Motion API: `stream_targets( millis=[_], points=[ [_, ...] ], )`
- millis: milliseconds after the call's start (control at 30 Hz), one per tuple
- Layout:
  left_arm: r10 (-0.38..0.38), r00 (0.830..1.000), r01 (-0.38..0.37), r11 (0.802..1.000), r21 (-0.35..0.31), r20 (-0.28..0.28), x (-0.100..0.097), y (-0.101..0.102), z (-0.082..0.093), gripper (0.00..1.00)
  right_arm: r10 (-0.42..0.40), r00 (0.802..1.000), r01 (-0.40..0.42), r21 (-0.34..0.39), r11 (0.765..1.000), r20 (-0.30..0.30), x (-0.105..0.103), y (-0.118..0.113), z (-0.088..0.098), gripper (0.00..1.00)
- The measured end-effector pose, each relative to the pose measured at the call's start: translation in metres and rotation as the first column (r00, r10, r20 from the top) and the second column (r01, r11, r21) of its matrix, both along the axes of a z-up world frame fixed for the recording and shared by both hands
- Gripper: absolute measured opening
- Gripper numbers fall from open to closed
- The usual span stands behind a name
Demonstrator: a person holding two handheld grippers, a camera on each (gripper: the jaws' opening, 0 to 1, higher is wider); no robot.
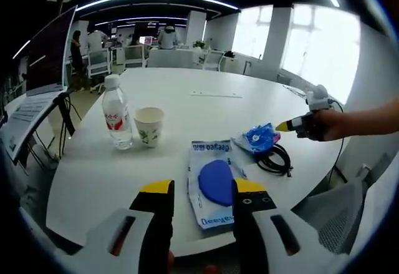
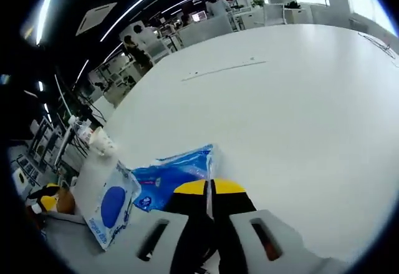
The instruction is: Arrange the tabletop items into an orderly group along one side of the table until the central work area is clear of visible clutter.
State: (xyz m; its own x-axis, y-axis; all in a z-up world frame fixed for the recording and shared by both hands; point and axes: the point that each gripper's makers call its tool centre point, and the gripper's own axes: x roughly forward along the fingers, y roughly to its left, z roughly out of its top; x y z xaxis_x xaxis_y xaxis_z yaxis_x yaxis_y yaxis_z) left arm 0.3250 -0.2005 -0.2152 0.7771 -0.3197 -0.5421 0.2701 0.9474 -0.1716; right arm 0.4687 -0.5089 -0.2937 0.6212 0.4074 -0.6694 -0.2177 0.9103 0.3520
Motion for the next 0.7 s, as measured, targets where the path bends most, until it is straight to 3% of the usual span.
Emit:
stream_targets(
  millis=[200, 400, 700],
  points=[
    [-0.009, 1.0, 0.009, 1.0, 0.002, -0.007, 0.001, -0.002, -0.003, 0.36, 0.038, 0.999, -0.038, -0.008, 0.999, -0.018, -0.005, 0.002, -0.009, 0.02],
    [-0.012, 1.0, 0.012, 1.0, 0.003, -0.013, 0.0, -0.003, -0.006, 0.36, 0.074, 0.996, -0.073, 0.017, 0.997, -0.059, -0.004, 0.004, -0.015, 0.15],
    [0.003, 1.0, -0.003, 1.0, 0.0, -0.018, -0.002, 0.0, -0.008, 0.36, 0.118, 0.991, -0.117, 0.014, 0.993, -0.067, 0.0, 0.012, -0.014, 0.18]
  ],
)
